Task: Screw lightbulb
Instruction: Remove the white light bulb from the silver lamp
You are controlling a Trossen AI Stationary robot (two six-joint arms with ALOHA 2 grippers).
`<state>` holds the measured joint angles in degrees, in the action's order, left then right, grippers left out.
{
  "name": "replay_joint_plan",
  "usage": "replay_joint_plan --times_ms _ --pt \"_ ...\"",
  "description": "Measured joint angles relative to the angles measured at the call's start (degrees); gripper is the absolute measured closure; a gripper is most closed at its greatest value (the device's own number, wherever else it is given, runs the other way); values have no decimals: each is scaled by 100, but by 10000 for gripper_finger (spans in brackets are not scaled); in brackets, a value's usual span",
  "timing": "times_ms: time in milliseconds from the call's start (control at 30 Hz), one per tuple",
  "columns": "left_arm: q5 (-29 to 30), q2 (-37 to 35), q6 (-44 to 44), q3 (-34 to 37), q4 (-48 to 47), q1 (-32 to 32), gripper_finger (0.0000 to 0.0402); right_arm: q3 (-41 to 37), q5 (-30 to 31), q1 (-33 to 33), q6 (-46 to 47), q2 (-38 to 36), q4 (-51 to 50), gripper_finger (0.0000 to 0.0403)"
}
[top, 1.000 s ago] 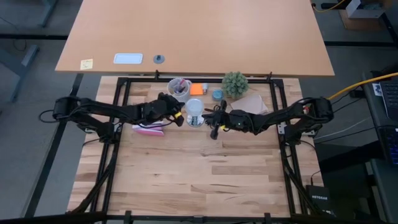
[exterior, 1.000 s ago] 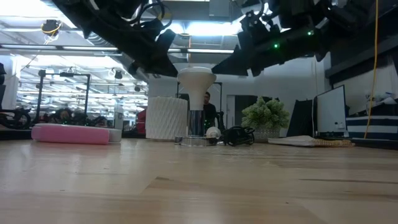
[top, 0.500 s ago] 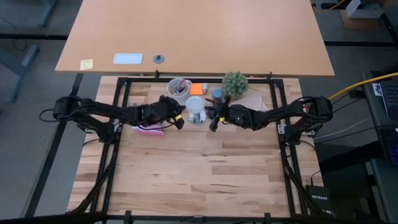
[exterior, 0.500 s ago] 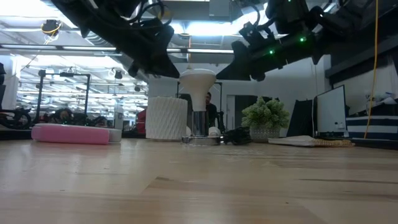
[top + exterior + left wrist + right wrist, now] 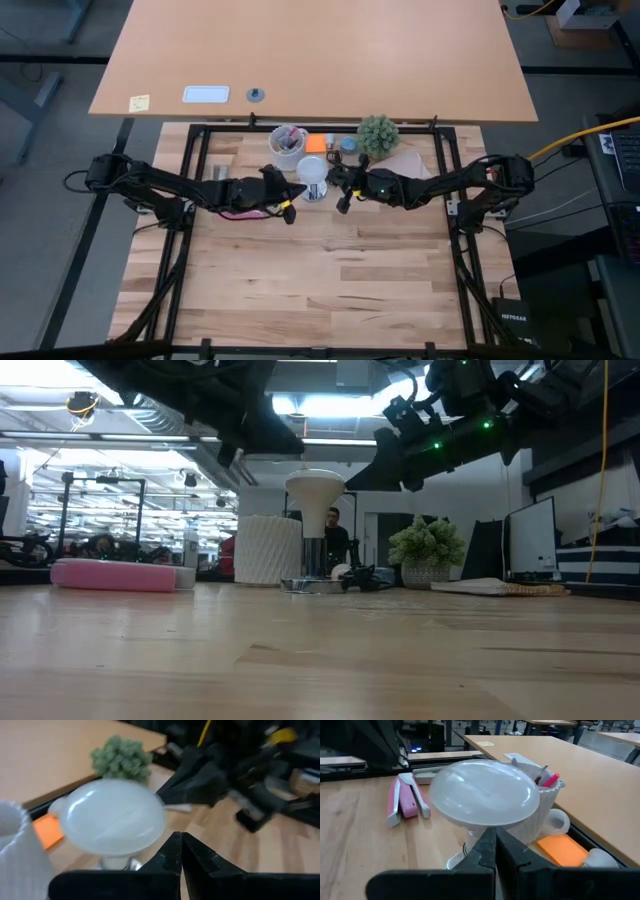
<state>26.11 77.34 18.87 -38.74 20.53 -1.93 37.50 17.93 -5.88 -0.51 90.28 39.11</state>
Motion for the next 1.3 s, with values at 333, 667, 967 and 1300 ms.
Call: replay_joint_plan --times_ms 333,667,967,1300 --pt "957 -345 -755 -4 296 -20 401 0 637 546 -918 -725 -158 400" --pt "872 -231 -738 -7 245 825 401 0 -211 773 -460 -634 94 400" --pt "335 198 -585 -7 260 1223 401 0 219 745 -441 -135 351 400" --pt "190 376 -425 -4 271 1190 401 0 195 186 -270 107 468 400"
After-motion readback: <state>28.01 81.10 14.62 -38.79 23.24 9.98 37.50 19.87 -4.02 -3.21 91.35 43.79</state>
